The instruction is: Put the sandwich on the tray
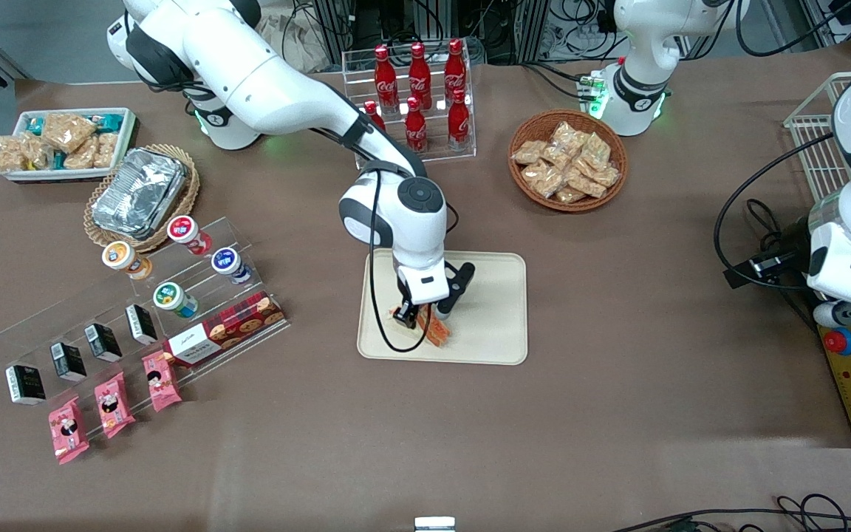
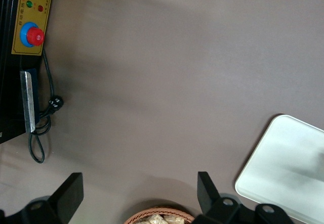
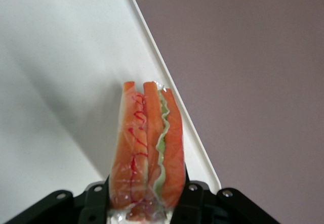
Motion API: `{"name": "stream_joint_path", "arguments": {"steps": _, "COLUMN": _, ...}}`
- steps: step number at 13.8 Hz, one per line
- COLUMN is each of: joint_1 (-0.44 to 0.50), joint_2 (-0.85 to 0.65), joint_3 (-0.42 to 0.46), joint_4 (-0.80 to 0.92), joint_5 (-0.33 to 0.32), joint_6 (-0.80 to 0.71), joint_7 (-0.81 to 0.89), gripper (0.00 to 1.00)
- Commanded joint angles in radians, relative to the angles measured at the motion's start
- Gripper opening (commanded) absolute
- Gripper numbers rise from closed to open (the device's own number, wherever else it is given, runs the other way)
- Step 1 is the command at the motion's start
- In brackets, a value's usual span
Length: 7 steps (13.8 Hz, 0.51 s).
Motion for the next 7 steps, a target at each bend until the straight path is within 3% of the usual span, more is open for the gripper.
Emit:
{"name": "stream_joint_path", "arguments": {"steps": 1, "joint_1": -0.010, "joint_2": 0.020, "joint_3": 0.005, "joint_4": 0.016, "joint_5": 0.001, "joint_6": 0.021, "joint_7": 0.014, "gripper": 0.99}}
{"name": "stream_joint_path", "arguments": {"steps": 2, "joint_1": -0.022, "joint_2": 0.019, "joint_3": 0.006, "joint_4": 0.016, "joint_5": 0.038, "joint_6": 0.019, "joint_7": 0.014, "gripper": 1.00}}
{"name": "stream_joint_path", "arguments": {"steps": 5, "joint_1": -0.035, "joint_2": -0.015, "joint_3": 0.005, "joint_4": 0.019, "joint_5": 0.249, "joint_6": 0.006, "joint_7": 0.014, "gripper": 1.00}}
{"name": "stream_joint_path", "arguments": {"steps": 7, "joint_1": -0.038, "joint_2": -0.067, "joint_3": 0.005, "joint_4": 0.018, "joint_5": 0.276, "joint_6": -0.028, "joint_7": 0.013, "gripper": 1.00}}
